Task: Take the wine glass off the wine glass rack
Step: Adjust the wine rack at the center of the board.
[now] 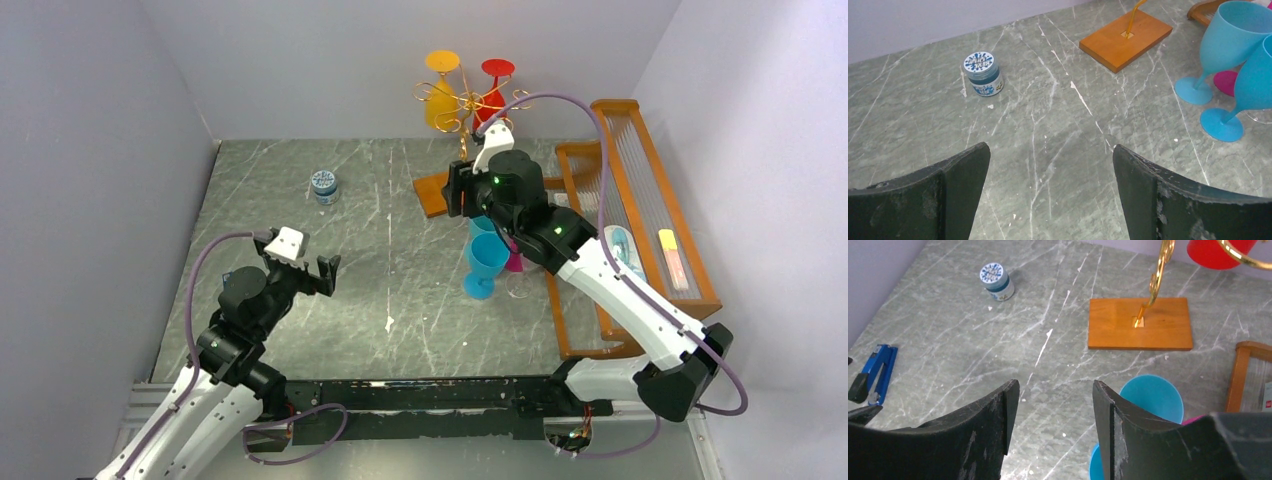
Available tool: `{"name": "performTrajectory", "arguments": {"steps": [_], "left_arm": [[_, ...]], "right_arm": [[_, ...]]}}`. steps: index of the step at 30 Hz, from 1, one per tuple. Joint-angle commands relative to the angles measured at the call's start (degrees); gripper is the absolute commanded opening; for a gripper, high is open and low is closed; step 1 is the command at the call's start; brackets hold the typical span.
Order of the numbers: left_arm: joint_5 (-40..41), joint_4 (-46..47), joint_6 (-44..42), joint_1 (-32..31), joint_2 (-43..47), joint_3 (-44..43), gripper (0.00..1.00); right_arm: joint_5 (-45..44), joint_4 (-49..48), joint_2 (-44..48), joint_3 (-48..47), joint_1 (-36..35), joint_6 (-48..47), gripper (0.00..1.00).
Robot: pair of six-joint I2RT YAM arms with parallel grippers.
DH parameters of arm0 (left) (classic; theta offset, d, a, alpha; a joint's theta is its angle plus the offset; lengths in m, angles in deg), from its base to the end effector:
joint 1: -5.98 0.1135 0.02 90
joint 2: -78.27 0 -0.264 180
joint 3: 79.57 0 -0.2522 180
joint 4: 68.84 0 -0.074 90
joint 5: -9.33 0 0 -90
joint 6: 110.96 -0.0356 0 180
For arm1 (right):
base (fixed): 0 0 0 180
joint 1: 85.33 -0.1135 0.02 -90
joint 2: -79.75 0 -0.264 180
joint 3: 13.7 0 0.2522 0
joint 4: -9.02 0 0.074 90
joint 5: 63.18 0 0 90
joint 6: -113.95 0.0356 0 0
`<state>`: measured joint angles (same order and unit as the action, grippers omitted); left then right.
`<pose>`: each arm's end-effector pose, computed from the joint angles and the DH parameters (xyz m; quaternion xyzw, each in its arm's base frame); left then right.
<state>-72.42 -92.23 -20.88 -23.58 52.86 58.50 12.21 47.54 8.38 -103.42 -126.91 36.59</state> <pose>0.1171 -0.0606 0.2854 0.1437 0.7338 -0.1172 0.6535 0.2130 0.1770 0.4057 -0.1328 0.8057 0.1659 0.5529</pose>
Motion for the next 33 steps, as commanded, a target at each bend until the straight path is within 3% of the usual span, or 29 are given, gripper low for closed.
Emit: {"name": "performTrajectory", "arguments": {"steps": [1,9,24,33], "left_arm": [[1.51,-0.84,1.54,0.27,-0.98,-2.5,0.97],[2.08,-1.12,1.42,0.22,-1.02,-2.6,0.97],[2.0,-1.29,1.03,0.25,-1.05,-2.69,0.97],[1.49,-0.87,0.64,0.27,-1.08,-2.4,0.97]], "right_arm": [[-1.36,-0.54,-1.37,-3.81,-0.17,-0.63,0.6],[-4.43,-1.0,-3.39,-7.64,-0.17,-0.77,0.65],[-6.95,4.24,-19.4,-30.43,6.3,6.36,0.67],[7.65,7.03,-28.35,-39.13,9.06,2.33,0.62]]}}
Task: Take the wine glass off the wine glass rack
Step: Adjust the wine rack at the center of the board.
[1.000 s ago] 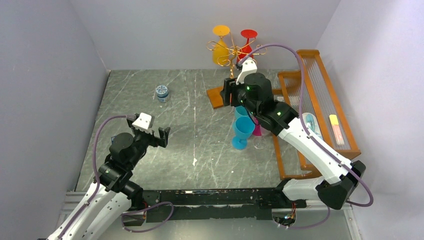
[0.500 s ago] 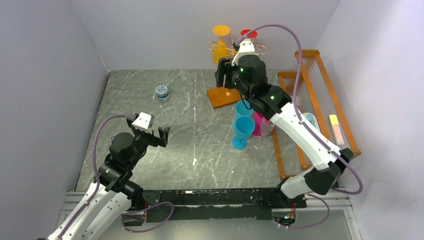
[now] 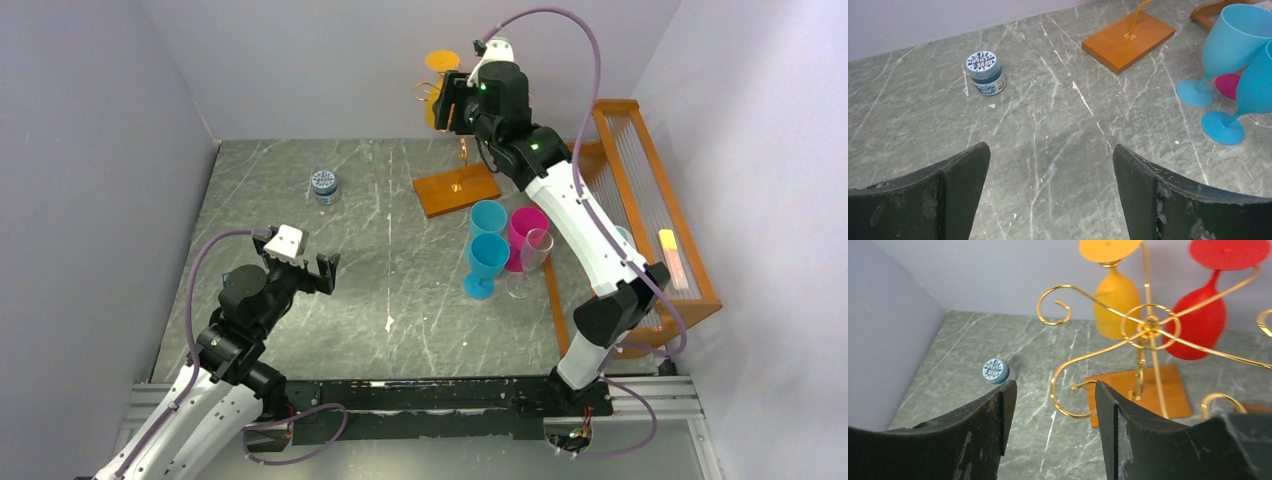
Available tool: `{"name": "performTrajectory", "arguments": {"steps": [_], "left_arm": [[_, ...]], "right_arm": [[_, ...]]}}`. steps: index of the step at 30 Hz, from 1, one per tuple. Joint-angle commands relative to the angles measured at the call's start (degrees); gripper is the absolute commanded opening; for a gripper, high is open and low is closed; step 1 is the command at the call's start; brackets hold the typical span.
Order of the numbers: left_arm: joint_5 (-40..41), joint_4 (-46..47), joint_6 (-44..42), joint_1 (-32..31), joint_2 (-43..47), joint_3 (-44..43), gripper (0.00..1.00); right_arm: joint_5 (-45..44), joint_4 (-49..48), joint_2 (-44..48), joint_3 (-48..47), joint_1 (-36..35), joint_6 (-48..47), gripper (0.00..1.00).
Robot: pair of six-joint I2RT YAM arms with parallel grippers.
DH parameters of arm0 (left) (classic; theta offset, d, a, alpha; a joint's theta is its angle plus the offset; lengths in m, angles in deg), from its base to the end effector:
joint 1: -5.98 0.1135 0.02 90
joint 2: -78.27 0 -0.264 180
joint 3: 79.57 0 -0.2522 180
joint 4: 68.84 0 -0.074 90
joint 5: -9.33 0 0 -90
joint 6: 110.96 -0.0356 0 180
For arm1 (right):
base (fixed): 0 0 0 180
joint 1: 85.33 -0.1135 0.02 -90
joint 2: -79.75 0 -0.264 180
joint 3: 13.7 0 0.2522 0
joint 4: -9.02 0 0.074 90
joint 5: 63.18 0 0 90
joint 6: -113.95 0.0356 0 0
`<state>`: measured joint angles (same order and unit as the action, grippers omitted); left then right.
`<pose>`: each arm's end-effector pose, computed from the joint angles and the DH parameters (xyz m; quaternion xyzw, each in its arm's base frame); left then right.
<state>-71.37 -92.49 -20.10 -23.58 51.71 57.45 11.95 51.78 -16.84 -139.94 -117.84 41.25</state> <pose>0.1194 -0.0611 0.2891 0.1334 0.7378 -0.1142 0.6518 0.3212 0.1939 0.4759 -0.0230 0.7804 0.1677 0.6019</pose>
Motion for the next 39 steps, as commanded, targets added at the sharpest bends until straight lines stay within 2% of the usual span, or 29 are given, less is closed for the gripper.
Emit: {"name": "performTrajectory", "arguments": {"steps": [1,14,27,30,33,36,39], "left_arm": [[0.31,-0.65,-0.16,0.22,-0.16,-1.37,0.97],[-0.01,-0.75,-0.16,0.21,-0.61,-1.64,0.97],[-0.01,-0.76,-0.16,0.22,-0.84,-1.68,0.97],[0.02,-0.75,-0.16,0.23,-0.81,-1.64,0.97],[0.3,-0.89,-0.16,0.22,-0.76,-1.72,0.97],[0.4,-0.79,-0.16,0.24,-0.61,-1.64,0.97],[0.74,-0.9,-0.16,0.23,-0.66,-1.63,0.97]], "right_arm": [[8.74,2.77,-3.67,-3.01,-0.01,-3.09,0.61],[8.55,13.02,-13.21,-15.92,-0.01,-8.92,0.5],[8.23,15.04,-15.4,-17.83,-0.75,-10.81,0.44],[8.43,16.48,-17.11,-20.12,-0.92,-11.79,0.38],[8.97,16.2,-17.6,-20.9,-1.09,-11.85,0.15],[9.19,15.63,-17.85,-21.19,-1.48,-11.92,0.16],[9.43,15.56,-18.05,-22.08,-1.73,-12.16,0.08]]}}
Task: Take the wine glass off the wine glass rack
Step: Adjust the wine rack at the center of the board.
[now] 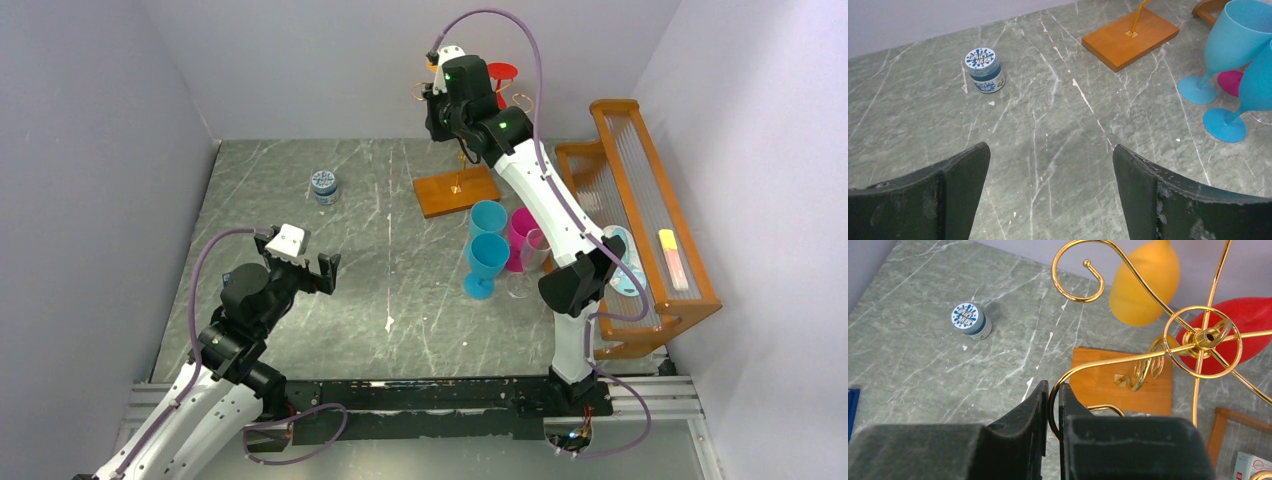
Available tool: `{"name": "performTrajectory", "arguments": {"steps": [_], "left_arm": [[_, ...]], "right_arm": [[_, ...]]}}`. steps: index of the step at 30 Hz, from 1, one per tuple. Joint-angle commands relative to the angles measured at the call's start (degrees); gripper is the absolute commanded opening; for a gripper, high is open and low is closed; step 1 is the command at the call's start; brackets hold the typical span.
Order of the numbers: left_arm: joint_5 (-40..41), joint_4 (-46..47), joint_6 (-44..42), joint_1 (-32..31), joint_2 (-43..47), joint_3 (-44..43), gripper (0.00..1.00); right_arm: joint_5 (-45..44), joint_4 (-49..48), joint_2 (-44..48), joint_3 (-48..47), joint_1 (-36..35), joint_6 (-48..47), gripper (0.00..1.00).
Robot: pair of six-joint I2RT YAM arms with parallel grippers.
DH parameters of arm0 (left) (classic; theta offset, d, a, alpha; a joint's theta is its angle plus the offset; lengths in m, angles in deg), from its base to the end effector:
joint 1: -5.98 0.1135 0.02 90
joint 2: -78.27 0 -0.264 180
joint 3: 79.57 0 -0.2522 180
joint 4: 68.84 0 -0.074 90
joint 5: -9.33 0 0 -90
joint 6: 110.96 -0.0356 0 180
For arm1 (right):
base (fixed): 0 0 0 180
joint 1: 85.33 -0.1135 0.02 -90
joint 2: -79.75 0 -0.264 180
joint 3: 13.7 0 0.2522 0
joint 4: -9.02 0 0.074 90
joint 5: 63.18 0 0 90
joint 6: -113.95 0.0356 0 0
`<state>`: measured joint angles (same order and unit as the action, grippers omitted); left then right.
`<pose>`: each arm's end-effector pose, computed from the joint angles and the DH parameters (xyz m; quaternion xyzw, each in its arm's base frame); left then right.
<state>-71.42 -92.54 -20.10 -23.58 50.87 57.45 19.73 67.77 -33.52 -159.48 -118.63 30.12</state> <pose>0.1216 -0.0624 0.2873 0.1354 0.7425 -0.1126 0.6462 0.3660 0.2352 0.4432 -0.1670 0.8315 0.1286 0.5139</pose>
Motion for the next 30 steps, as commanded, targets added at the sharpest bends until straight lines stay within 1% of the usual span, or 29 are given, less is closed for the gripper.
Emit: {"name": "performTrajectory", "arguments": {"steps": [1,4,6,11,15,22,26,30], "left_arm": [[0.86,-0.81,-0.16,0.21,0.15,-1.7,0.97],[0.54,-0.84,-0.16,0.24,0.03,-1.73,0.97],[0.41,-0.88,-0.16,0.25,0.04,-1.77,0.97],[0.12,-0.84,-0.16,0.23,-0.1,-1.81,0.97],[-0.14,-0.78,-0.16,0.21,0.02,-1.81,0.97],[-0.09,-0.69,-0.17,0.24,0.27,-1.73,0.97],[0.06,-0.75,-0.16,0.21,0.37,-1.79,0.97],[0.32,-0.74,-0.16,0.22,0.5,-1.73,0.97]], "right_arm": [[1.8,-0.63,-1.4,-2.75,-1.03,-0.81,0.08],[4.97,-1.88,-0.91,-2.24,-1.13,-0.73,0.02],[6.69,-2.24,-0.81,-2.29,-1.38,-0.81,0.0],[11.07,-3.48,-0.39,-2.14,-1.77,-1.48,0.0],[12.88,-4.61,-0.2,-2.86,-1.95,-0.45,0.0],[13.68,-6.1,0.93,-2.39,-2.08,2.3,0.0],[13.03,-5.83,1.0,-3.68,-2.1,3.64,0.0],[15.36,-6.42,1.63,-3.75,-2.2,5.18,0.0]]}}
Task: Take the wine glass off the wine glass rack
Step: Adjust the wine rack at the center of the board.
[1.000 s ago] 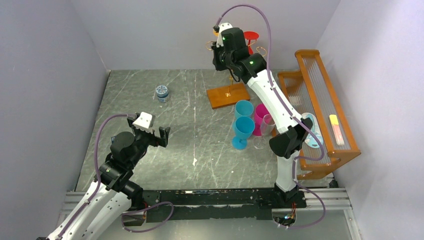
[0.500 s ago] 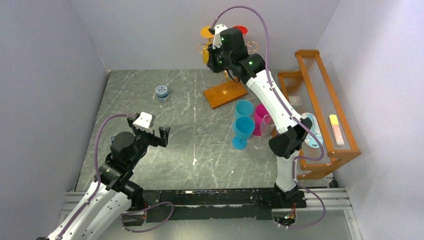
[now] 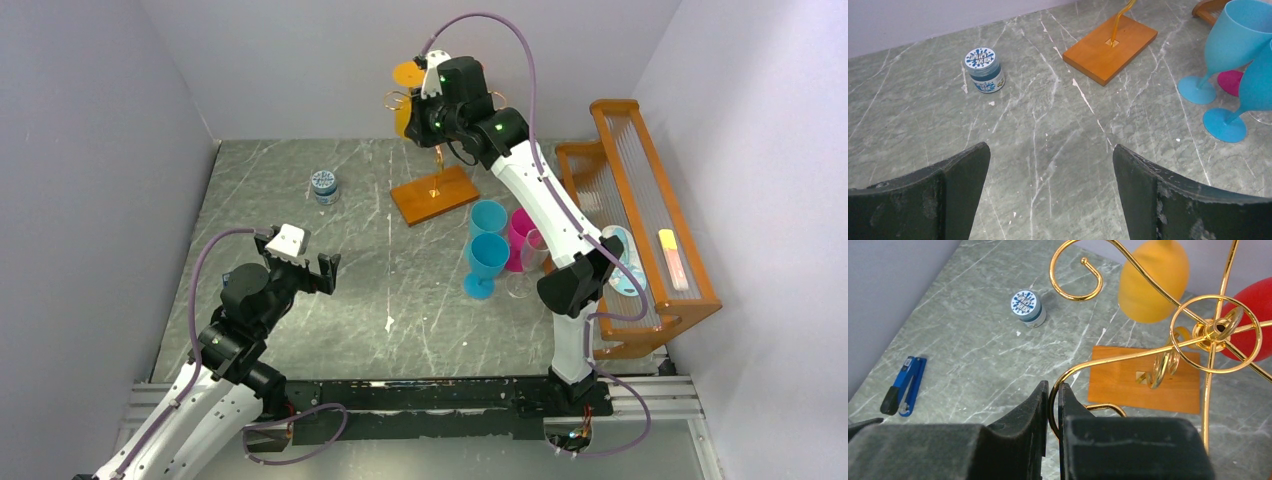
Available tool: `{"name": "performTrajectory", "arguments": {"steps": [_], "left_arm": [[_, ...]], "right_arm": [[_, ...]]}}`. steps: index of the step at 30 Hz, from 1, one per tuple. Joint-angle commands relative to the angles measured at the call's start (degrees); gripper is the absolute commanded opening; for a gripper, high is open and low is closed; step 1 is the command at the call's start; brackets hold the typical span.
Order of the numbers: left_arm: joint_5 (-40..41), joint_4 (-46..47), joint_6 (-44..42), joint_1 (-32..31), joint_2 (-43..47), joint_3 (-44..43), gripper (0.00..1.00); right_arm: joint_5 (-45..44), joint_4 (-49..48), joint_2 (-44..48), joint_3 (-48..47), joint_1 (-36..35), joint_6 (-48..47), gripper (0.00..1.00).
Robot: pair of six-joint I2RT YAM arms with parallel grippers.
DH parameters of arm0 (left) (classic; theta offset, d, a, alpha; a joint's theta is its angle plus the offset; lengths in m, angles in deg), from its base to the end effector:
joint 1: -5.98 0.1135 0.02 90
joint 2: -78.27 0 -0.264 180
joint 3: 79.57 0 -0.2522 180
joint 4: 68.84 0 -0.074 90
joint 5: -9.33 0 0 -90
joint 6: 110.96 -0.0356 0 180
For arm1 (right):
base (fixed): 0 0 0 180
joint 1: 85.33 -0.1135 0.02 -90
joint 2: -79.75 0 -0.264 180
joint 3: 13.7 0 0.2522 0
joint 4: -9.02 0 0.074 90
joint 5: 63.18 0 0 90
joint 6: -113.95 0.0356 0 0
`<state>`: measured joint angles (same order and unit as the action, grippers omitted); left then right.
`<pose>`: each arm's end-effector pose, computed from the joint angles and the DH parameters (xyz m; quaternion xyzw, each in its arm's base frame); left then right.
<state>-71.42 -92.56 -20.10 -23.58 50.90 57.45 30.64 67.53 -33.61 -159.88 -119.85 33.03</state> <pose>0.1216 -0.0624 0.2873 0.1354 0.7425 -0.1126 0.6463 0.3573 0.2486 0.4451 -0.2036 0.8215 0.2237 0.4834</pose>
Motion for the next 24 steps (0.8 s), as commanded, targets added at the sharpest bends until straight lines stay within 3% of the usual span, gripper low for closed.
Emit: {"name": "performTrajectory", "arguments": {"steps": [1,24], "left_arm": [[0.39,-0.68,-0.16,0.25,0.48,-1.77,0.97],[8.49,-2.85,1.19,0.21,5.54,-2.96,0.97]], "right_arm": [[5.3,-6.55,1.92,-3.09,-1.15,2.62,0.0],[5.69,-7.33,5.89,0.33,-12.12,3.52,0.0]]}}
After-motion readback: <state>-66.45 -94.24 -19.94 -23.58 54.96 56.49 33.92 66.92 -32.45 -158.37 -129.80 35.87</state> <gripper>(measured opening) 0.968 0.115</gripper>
